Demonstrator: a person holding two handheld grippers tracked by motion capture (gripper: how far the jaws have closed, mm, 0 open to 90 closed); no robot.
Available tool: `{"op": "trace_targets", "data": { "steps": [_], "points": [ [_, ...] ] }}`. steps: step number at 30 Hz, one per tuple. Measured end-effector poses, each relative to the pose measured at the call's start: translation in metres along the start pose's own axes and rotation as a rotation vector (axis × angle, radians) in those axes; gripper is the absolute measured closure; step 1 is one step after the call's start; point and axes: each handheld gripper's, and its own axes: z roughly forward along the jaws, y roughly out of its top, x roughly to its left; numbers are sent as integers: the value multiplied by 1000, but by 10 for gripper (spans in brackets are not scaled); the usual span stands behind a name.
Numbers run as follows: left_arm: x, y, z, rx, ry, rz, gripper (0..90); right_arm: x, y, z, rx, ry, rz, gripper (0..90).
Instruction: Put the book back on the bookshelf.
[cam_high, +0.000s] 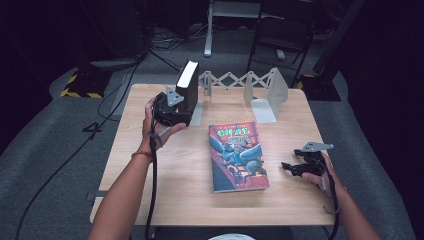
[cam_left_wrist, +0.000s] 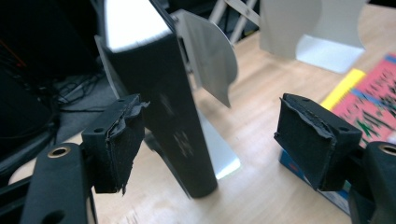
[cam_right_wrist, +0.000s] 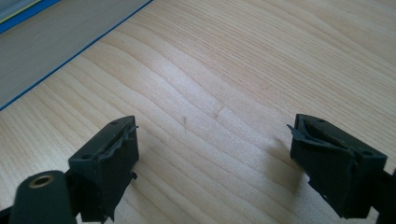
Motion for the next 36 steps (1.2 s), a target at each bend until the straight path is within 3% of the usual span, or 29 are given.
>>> {"op": "trace_targets", "data": {
  "steps": [8, 13, 19, 21, 23, 24, 27, 36],
  "points": [
    [-22, -28, 4, 58, -82, 55, 237, 1, 0, 0, 7, -5, 1, 156],
    [-34, -47, 10, 99, -130, 59, 237, 1, 1, -1, 17, -5, -3, 160],
    [-51, -69, 15, 147, -211, 109, 237, 4, 4, -5, 23, 9, -5, 226],
    [-57, -76, 16, 169, -231, 148, 238, 8, 8, -9, -1, 32, -28, 228],
    [-61, -80, 16, 179, -246, 156, 238, 12, 12, -13, -26, 53, -39, 244],
    [-66, -85, 15, 191, -280, 171, 238, 14, 15, -15, -39, 72, -37, 244],
    [-69, -90, 13, 191, -311, 170, 238, 18, 19, -19, -58, 87, -40, 260],
    [-77, -116, 8, 264, -386, 174, 221, 42, 39, -31, -123, 142, -89, 272]
  ]
}}
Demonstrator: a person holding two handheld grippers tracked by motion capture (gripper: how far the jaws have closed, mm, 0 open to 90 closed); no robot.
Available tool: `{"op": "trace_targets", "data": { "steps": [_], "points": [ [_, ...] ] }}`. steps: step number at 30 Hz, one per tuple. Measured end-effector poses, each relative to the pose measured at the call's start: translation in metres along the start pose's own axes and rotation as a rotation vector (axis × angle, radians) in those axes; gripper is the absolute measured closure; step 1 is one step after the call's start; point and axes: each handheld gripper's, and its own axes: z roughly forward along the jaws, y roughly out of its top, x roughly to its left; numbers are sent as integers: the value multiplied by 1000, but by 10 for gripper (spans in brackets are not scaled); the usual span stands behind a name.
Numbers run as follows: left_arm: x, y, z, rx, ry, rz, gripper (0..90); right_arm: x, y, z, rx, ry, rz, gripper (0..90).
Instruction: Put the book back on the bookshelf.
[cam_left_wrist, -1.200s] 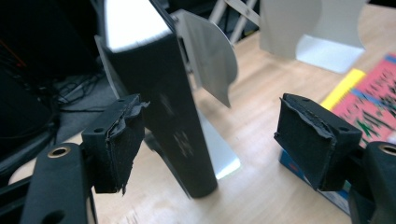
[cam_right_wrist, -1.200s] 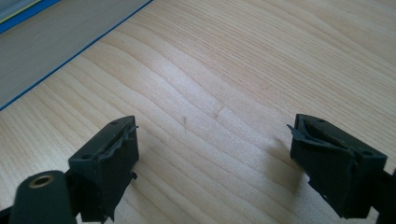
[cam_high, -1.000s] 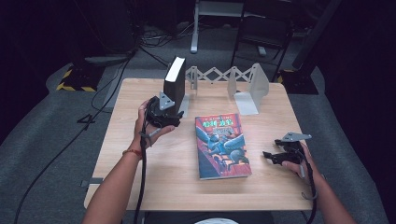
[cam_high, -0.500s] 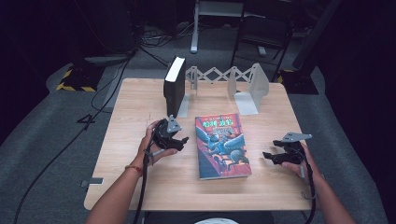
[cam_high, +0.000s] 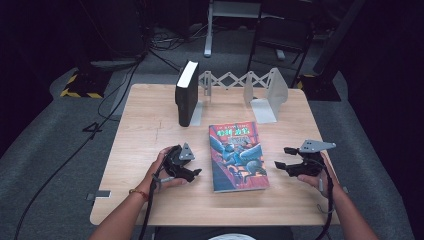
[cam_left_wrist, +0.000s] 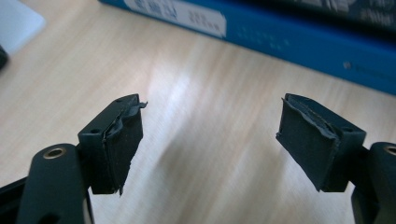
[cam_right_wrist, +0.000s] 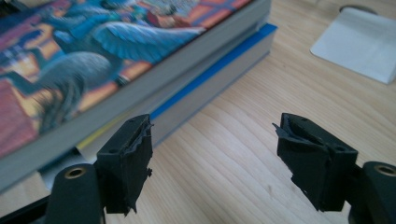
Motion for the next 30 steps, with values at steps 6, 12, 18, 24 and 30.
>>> {"op": "trace_targets", "data": {
  "steps": [6, 12, 18, 24, 30],
  "points": [
    [-7, -11, -1, 10, -44, -9, 204, 20, 16, 0, -38, 70, -25, 272],
    [-7, -19, -1, -13, -75, -71, 192, 40, 27, 7, -50, 116, -52, 261],
    [-7, -23, -1, -45, -79, -65, 189, 50, 30, 20, -1, 131, -71, 240],
    [-6, -23, -1, -45, -81, -63, 187, 54, 22, 25, 50, 179, -48, 212],
    [-7, -23, -1, -45, -79, -65, 187, 59, 13, 8, 85, 271, -108, 204]
  ]
}}
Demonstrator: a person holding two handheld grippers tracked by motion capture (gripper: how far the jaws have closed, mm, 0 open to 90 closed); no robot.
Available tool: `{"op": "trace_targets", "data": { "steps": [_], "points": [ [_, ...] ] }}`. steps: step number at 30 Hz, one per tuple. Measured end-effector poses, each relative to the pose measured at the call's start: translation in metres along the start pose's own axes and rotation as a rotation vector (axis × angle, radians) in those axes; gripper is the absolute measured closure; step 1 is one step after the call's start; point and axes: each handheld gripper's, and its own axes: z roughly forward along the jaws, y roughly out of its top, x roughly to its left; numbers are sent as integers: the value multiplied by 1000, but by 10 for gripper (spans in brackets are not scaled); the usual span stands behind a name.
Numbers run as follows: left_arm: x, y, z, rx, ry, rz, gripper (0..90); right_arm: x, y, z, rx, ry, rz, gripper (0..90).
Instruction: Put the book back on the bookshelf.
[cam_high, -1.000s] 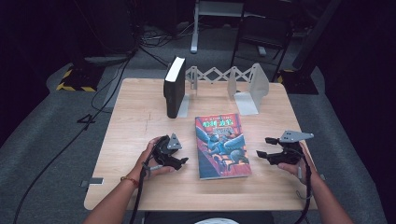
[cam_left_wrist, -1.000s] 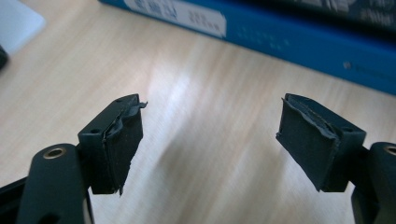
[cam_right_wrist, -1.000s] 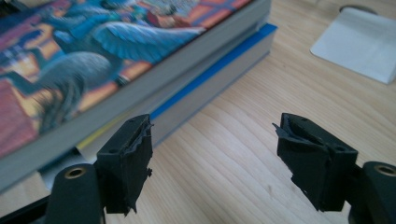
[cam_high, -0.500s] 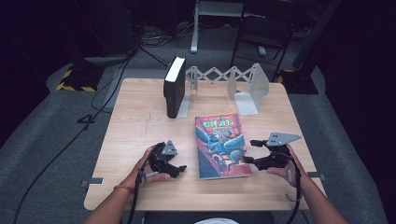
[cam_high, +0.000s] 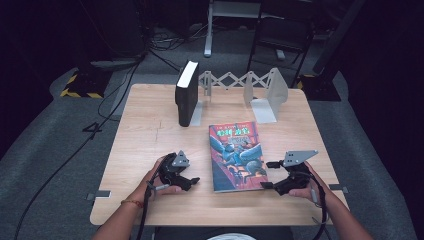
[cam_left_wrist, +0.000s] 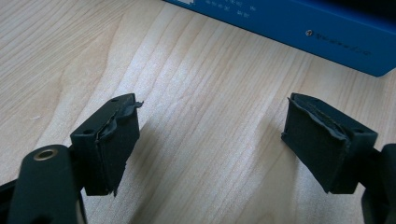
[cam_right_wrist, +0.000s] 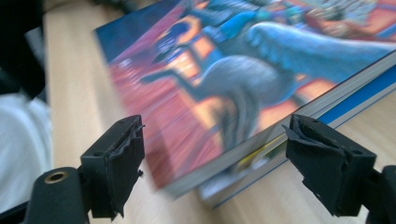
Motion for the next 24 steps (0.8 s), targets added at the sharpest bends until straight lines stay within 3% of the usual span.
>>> {"op": "trace_targets", "data": {
  "steps": [3, 6, 10, 14, 18, 22, 24],
  "points": [
    [0, 0, 0, 0, 0, 0, 186, 9, -9, -3, 21, 9, -32, 242],
    [0, 0, 0, 5, -2, -5, 183, 14, -14, -2, 55, -12, -72, 311],
    [0, 0, 0, 0, -4, 0, 181, 14, -13, -2, 42, -13, -74, 399],
    [0, 0, 0, 1, -4, 1, 180, 12, -14, -3, 29, -17, -77, 426],
    [0, 1, 1, 2, -3, 2, 176, 12, -14, 0, 45, -39, -79, 412],
    [0, 4, 1, 27, -4, -1, 176, 10, -14, 0, 27, -18, -65, 372],
    [1, 8, 2, 24, -22, -33, 190, 10, -12, -1, 3, -4, -51, 331]
  ]
}}
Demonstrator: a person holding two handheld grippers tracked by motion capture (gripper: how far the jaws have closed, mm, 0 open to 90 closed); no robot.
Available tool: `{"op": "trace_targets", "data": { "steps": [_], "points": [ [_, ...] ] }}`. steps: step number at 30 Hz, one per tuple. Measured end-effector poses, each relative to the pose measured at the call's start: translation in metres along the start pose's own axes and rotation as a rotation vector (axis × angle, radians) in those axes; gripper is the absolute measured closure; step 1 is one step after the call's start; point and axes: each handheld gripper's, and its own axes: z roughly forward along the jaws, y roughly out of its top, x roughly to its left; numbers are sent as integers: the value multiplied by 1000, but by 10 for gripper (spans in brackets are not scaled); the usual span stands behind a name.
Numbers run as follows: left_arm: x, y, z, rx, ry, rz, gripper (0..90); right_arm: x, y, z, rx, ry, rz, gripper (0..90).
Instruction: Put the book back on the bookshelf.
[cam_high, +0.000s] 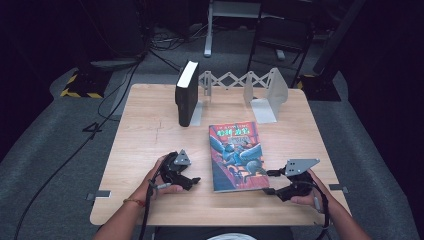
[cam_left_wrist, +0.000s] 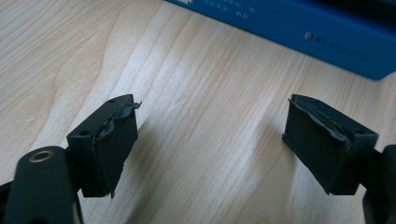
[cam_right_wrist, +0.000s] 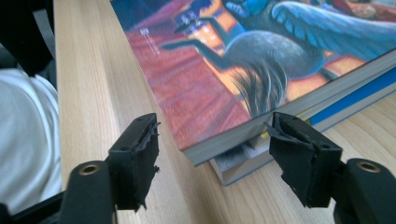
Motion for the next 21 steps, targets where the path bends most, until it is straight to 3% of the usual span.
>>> {"op": "trace_targets", "data": {
  "steps": [3, 8, 10, 13, 19, 21],
  "points": [
    [-1, 3, -1, -17, -8, 2, 195, 0, 2, -2, -13, -6, -4, 319],
    [-1, 17, -2, -65, 6, 9, 195, -1, 8, -8, -73, -4, 36, 276],
    [-1, 23, 0, -71, 41, 40, 200, -1, 11, -11, -87, -8, 45, 267],
    [-2, 31, 6, -63, 58, 79, 206, -5, 16, -15, -119, -14, 78, 263],
    [3, 43, 15, -75, 65, 84, 228, -8, 28, -4, -88, -46, 86, 259],
    [6, 43, 16, -79, 57, 67, 226, -9, 30, 3, -51, -99, 96, 267]
  ]
}}
